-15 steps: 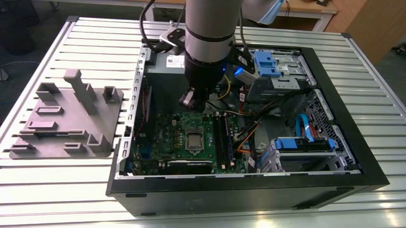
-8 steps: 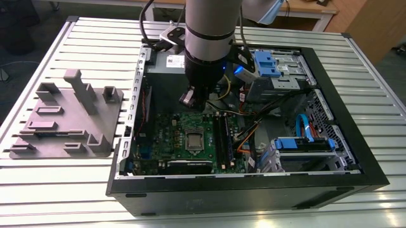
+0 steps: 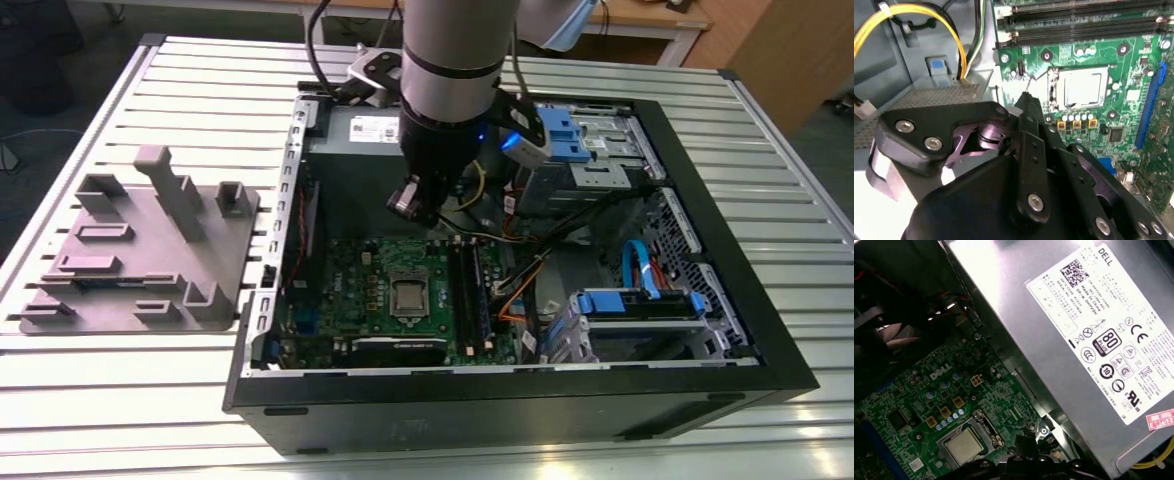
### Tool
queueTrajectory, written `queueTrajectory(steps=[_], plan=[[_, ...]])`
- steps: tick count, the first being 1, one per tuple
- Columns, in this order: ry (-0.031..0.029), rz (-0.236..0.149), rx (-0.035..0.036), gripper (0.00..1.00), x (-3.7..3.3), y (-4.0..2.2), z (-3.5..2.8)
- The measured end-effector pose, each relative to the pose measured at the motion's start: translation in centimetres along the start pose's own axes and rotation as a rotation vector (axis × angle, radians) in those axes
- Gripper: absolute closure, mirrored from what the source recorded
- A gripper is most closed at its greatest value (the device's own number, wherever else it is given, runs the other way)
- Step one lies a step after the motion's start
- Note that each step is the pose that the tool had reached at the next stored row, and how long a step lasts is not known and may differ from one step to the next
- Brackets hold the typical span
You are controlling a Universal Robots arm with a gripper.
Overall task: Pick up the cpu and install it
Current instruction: 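Install the first cpu locking lever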
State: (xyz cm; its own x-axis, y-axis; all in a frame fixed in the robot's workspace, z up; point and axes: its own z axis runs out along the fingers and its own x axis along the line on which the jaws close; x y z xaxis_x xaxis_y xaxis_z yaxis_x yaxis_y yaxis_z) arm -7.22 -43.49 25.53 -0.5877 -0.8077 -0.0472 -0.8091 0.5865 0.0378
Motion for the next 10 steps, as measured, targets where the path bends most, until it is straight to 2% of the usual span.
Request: queueTrajectory(steps=[10], plan=[[-0.0020,0.000,-0.0015,0.90,-0.43,-0.27,0.04]])
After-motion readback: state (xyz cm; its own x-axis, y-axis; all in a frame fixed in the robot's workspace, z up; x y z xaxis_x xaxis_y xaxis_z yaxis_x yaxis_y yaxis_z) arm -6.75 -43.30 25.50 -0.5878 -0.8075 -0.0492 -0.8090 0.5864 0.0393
